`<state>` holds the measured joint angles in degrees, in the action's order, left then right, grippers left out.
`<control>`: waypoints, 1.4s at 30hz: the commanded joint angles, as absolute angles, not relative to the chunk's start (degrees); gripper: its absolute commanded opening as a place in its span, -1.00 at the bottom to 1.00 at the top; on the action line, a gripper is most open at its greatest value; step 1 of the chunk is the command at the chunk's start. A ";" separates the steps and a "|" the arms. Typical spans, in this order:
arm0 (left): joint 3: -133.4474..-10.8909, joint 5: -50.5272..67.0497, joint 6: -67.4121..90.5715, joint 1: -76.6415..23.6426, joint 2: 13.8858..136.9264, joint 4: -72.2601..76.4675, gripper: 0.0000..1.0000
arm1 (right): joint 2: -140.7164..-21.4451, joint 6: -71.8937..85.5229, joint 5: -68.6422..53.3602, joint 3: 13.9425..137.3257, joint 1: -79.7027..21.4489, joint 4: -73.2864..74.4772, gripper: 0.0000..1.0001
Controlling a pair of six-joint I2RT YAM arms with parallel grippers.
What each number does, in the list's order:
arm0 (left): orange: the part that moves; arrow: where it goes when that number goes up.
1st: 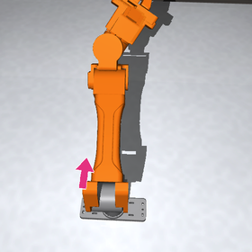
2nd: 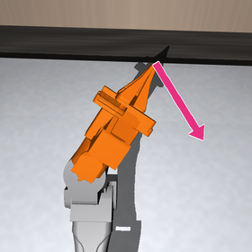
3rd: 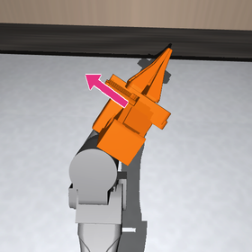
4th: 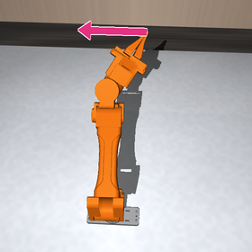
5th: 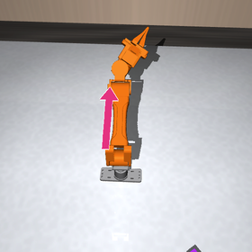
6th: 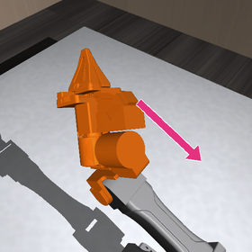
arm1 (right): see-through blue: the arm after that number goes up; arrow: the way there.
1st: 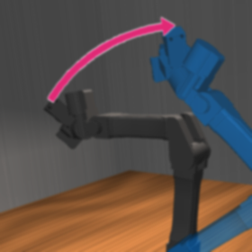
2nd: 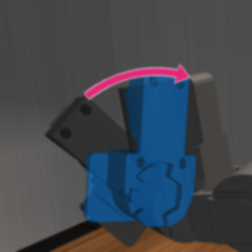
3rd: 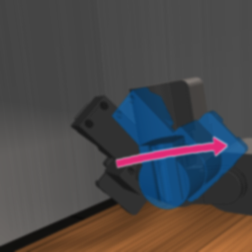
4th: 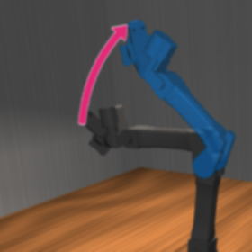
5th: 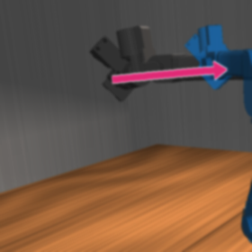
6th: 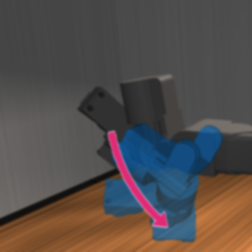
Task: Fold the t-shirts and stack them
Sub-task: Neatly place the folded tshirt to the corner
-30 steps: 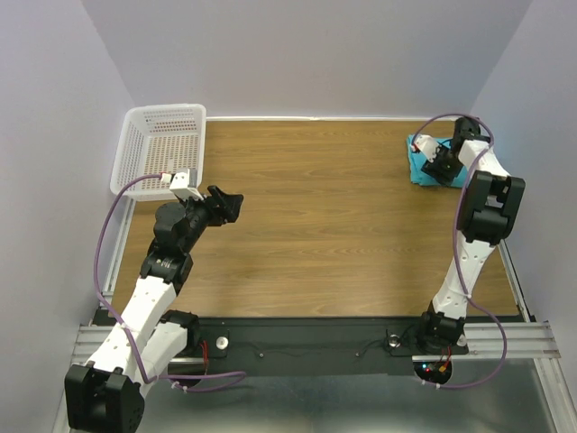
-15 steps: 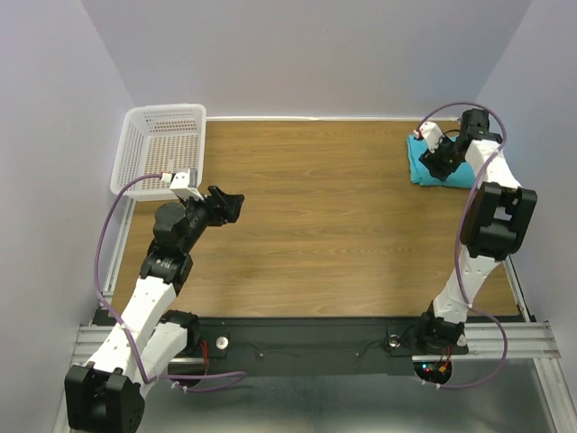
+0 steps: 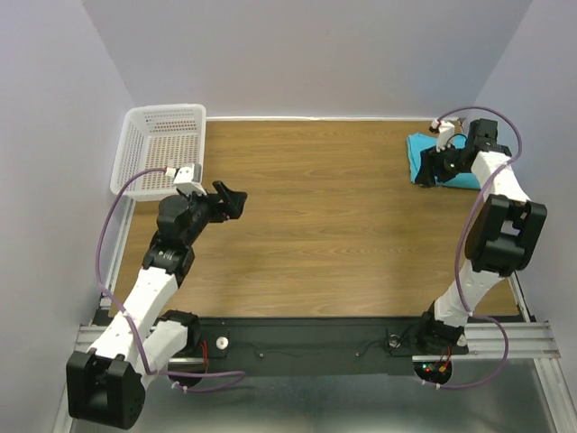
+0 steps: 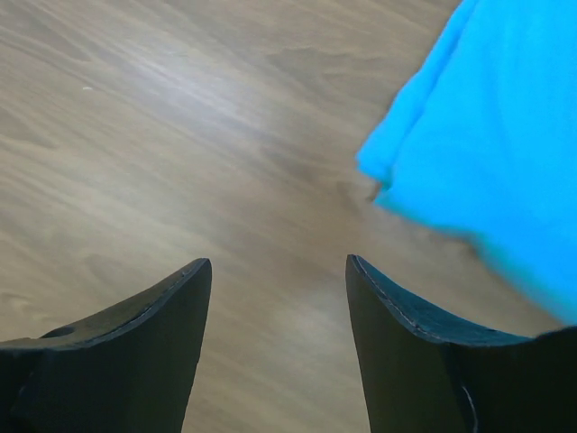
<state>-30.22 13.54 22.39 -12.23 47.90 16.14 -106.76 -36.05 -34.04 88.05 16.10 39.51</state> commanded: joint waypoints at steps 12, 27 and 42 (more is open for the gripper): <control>-40.96 -1.58 13.89 -10.90 48.78 3.52 0.90 | -72.08 -12.32 -22.78 61.53 16.26 22.07 1.00; -40.17 -0.26 13.36 -10.81 44.21 1.49 0.90 | -62.58 -0.18 -4.57 53.53 16.35 13.54 1.00; -37.44 -0.70 13.18 -10.81 40.78 1.32 0.97 | -58.10 0.79 -4.13 50.45 16.26 13.45 1.00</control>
<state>-38.37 -0.47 13.91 -11.11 42.22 -0.25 -60.34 -0.38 -5.34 50.87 16.10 16.05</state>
